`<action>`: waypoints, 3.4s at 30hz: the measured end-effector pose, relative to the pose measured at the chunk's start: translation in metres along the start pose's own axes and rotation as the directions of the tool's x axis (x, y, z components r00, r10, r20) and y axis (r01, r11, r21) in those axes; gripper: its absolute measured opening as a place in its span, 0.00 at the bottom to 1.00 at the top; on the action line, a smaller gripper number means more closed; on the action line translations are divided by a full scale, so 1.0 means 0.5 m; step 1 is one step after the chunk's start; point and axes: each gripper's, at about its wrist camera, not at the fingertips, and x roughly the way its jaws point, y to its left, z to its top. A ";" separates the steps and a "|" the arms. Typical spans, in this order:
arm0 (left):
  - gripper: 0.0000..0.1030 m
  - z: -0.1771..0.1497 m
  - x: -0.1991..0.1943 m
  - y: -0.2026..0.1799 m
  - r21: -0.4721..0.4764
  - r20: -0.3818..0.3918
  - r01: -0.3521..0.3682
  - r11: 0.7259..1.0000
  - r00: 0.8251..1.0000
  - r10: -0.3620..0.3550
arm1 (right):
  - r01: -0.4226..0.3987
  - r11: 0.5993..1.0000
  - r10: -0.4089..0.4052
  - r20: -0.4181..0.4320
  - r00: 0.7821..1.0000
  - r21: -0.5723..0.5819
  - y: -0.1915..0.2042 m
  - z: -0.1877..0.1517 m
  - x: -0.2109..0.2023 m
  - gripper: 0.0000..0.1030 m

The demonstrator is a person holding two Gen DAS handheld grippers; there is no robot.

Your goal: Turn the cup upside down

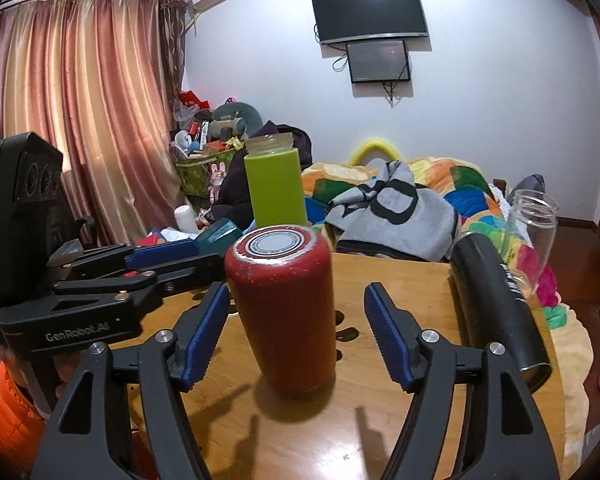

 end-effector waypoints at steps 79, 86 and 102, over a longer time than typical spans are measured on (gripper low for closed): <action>1.00 -0.071 -0.227 -0.088 -0.030 0.339 -0.243 0.969 0.910 0.239 | 0.182 0.983 -0.185 0.177 0.967 0.035 0.024 -0.012 -0.243 1.00; 1.00 -0.069 -0.228 -0.087 -0.036 0.334 -0.243 0.969 0.911 0.241 | 0.180 0.983 -0.184 0.176 0.967 0.035 0.024 -0.010 -0.244 1.00; 1.00 -0.066 -0.230 -0.077 -0.048 0.317 -0.236 0.971 0.918 0.238 | 0.178 0.984 -0.181 0.166 0.969 0.030 0.022 -0.008 -0.241 1.00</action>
